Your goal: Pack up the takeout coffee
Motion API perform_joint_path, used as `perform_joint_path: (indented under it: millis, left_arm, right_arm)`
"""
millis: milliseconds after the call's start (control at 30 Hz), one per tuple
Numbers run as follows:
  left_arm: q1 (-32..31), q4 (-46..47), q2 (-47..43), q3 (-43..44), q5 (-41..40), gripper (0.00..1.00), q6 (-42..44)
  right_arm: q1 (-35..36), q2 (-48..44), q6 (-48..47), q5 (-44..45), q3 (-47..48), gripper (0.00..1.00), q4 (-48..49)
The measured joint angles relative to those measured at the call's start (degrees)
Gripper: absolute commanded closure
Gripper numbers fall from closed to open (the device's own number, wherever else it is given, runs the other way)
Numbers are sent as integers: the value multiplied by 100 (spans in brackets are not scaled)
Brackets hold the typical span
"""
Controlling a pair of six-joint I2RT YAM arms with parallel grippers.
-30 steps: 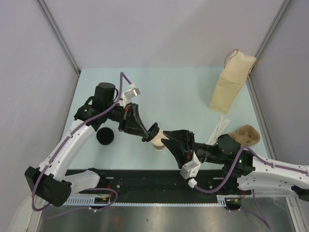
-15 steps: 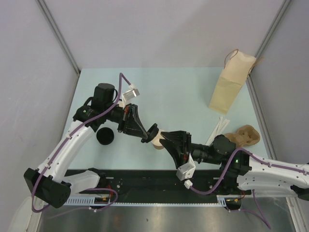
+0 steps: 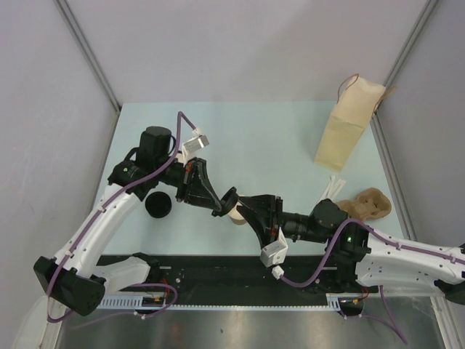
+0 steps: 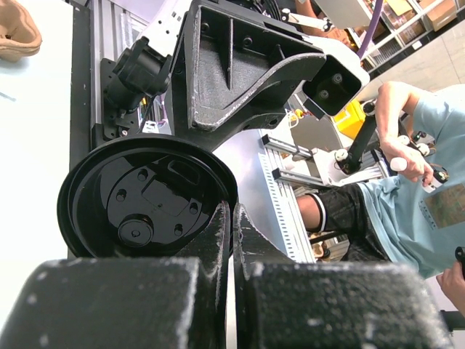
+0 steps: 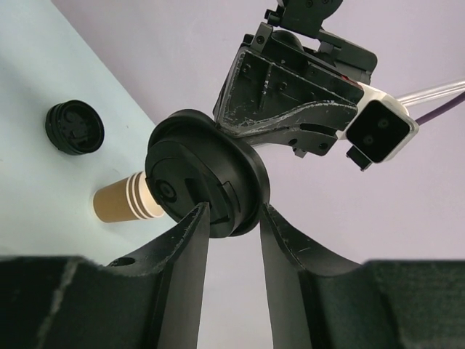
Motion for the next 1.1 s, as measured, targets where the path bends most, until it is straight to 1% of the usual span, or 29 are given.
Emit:
perform_joint_path:
  millis: [267, 433, 633, 733, 833, 867, 933, 967, 1000, 1033, 1100]
  left_arm:
    - [-13, -2, -28, -61, 0, 100, 2]
    - [-17, -13, -44, -92, 0, 100, 2]
    - [-26, -15, -94, -92, 0, 100, 0]
    - [-37, -15, -107, -92, -2, 100, 2]
    - [-39, -15, -107, -96, 0, 100, 0]
    - [-39, -13, -109, -109, 0, 100, 0]
    - [-39, -13, -114, -144, 13, 100, -2]
    - [-39, -13, -116, -160, 22, 99, -4]
    - [-42, -15, -118, -173, 24, 97, -4]
    - [-44, -13, -120, -190, 22, 88, -7]
    - [-44, 31, -133, -232, 28, 75, -35]
  right_arm:
    - [-31, 129, -111, -72, -22, 67, 192]
    - [-42, 197, -153, -103, -31, 71, 267]
    - [-42, 247, -205, -153, -33, 73, 302]
    - [-44, 271, -243, -175, -33, 77, 321]
    - [-48, 295, -297, -181, -33, 84, 321]
    - [-48, 297, -310, -181, -33, 92, 319]
    - [-46, 297, -339, -179, -37, 99, 306]
    - [-46, 297, -374, -179, -44, 100, 299]
    - [-44, 297, -396, -184, -55, 100, 291]
    - [-44, 297, -411, -188, -63, 100, 284]
    - [-42, 295, -426, -192, -63, 100, 271]
